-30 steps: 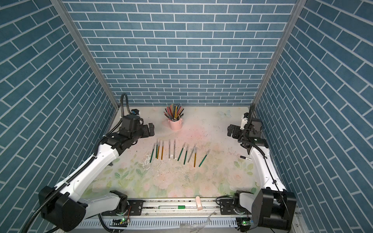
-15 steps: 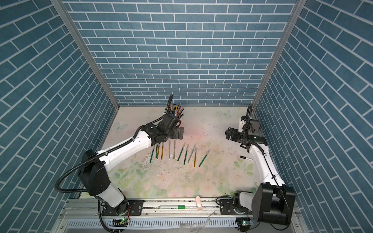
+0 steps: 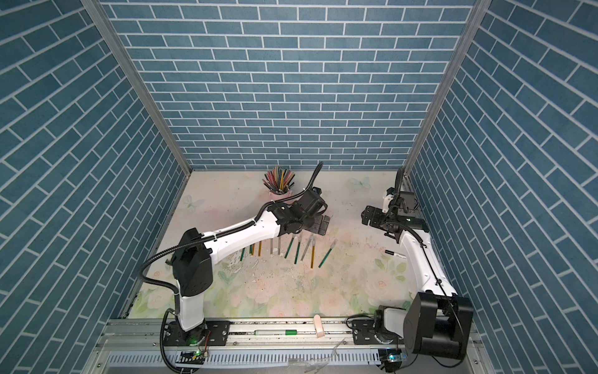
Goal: Remove protective caps from carving knives
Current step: Pick up the carving knife from the center of the board.
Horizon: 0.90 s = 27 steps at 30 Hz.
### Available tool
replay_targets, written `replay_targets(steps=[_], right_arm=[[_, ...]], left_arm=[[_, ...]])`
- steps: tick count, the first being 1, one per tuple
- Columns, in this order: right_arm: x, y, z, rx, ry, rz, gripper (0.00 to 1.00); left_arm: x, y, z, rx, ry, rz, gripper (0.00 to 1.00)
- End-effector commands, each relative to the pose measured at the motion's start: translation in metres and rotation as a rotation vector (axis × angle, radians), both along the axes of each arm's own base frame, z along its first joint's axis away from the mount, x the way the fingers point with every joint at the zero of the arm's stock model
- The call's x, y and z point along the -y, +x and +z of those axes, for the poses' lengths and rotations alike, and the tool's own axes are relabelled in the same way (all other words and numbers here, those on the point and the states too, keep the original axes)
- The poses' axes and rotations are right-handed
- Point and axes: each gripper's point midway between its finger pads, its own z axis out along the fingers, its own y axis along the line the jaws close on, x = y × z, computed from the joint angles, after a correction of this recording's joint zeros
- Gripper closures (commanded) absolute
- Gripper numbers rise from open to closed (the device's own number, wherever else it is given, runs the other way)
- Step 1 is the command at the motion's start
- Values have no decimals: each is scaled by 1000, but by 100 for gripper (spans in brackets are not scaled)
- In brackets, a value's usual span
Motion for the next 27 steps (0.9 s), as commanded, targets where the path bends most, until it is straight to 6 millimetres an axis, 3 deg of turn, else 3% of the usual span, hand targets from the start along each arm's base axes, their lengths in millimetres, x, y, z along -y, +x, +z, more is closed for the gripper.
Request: replay_targets(steps=[1, 7, 13, 27], right_arm=[[2, -5, 3, -17, 8, -32, 3], [2, -12, -1, -55, 23, -32, 2], [-2, -13, -5, -66, 76, -24, 3], [-11, -10, -5, -89, 159, -4, 3]], left_arm=[[10, -12, -14, -34, 74, -41, 1], [28, -33, -37, -94, 132, -102, 8], [27, -49, -60, -166, 188, -127, 19], [36, -65, -77, -244, 187, -143, 23]])
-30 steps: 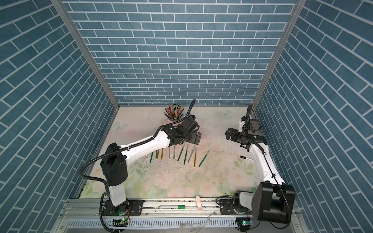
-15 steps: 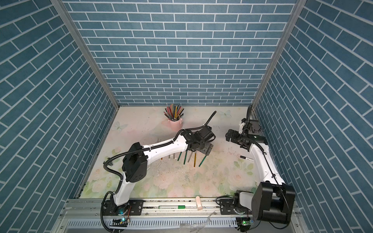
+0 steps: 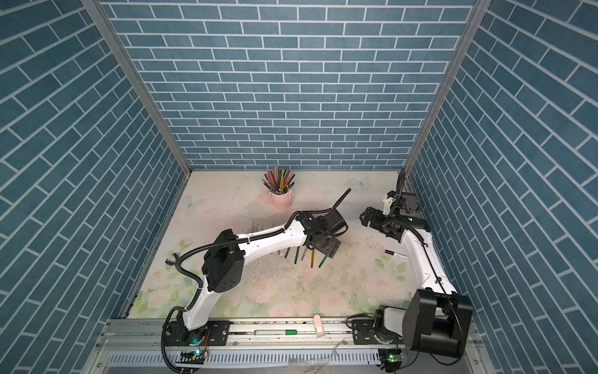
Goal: Remove protective caps from carving knives
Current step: Pick up the carving knife from the center of the board.
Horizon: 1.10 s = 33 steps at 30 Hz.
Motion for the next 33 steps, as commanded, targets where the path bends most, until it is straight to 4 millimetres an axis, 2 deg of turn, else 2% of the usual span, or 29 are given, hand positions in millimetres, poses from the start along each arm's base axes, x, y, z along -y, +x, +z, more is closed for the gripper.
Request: replay_targets(steps=[1, 15, 25, 33], right_arm=[[-3, 0, 2, -17, 39, -7, 3], [-5, 1, -4, -31, 48, 8, 3], [-4, 1, -6, -40, 43, 12, 4], [-3, 2, -6, -36, 40, 12, 4]], left_arm=[[4, -4, -4, -27, -1, 18, 22], [9, -7, -14, -58, -9, 20, 32], [-1, -7, -23, -53, 52, 26, 33], [-6, -15, -38, -71, 97, 15, 40]])
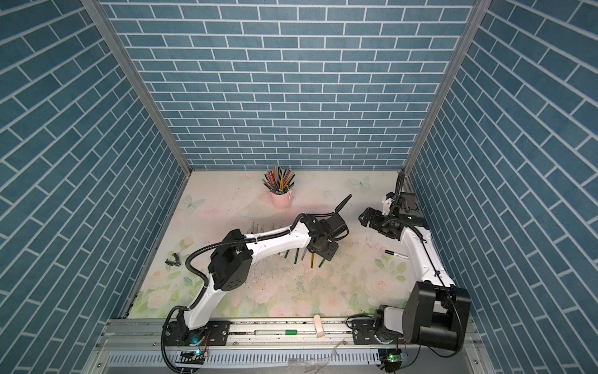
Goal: Remove protective caps from carving knives
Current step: Pick up the carving knife from the center of the board.
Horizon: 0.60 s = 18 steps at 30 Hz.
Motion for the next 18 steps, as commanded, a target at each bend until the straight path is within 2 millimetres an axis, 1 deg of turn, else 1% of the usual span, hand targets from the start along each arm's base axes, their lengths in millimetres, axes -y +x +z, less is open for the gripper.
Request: replay_targets(steps=[1, 10, 13, 15, 18], right_arm=[[0, 1, 3, -3, 10, 5, 4], [0, 1, 3, 1, 10, 2, 4], [1, 0, 4, 1, 13, 0, 5], [1, -1, 4, 2, 14, -1, 5], [1, -1, 4, 2, 15, 0, 7]], left_arm=[[-3, -5, -9, -6, 45, 2, 40], [-2, -8, -25, -31, 66, -5, 46], [-3, -9, -30, -38, 77, -6, 49], [-3, -9, -32, -41, 79, -7, 50], [-4, -11, -35, -50, 84, -7, 54]])
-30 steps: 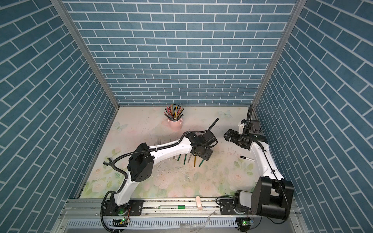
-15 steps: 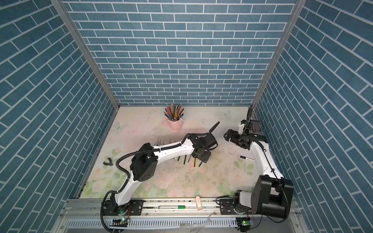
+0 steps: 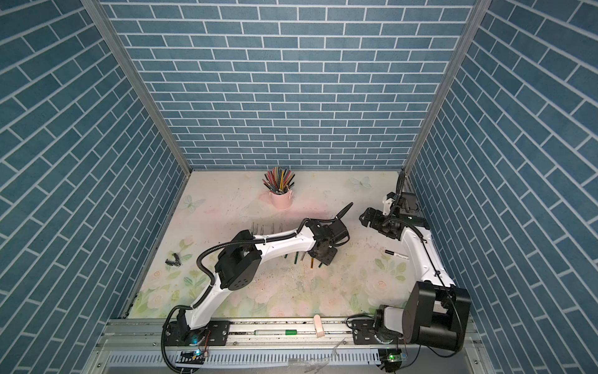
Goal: Remove protective caps from carving knives
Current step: Pick up the carving knife from the center of the board.
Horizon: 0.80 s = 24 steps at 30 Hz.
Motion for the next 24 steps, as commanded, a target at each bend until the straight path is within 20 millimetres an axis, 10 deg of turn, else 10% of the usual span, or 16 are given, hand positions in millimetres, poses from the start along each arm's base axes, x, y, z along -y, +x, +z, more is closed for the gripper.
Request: replay_targets(steps=[1, 24], right_arm=[[-1, -2, 3, 1, 14, 5, 7], [-2, -3, -2, -1, 40, 1, 12]], left_arm=[[0, -3, 0, -8, 13, 3, 54], [-9, -5, -6, 16, 31, 13, 98]])
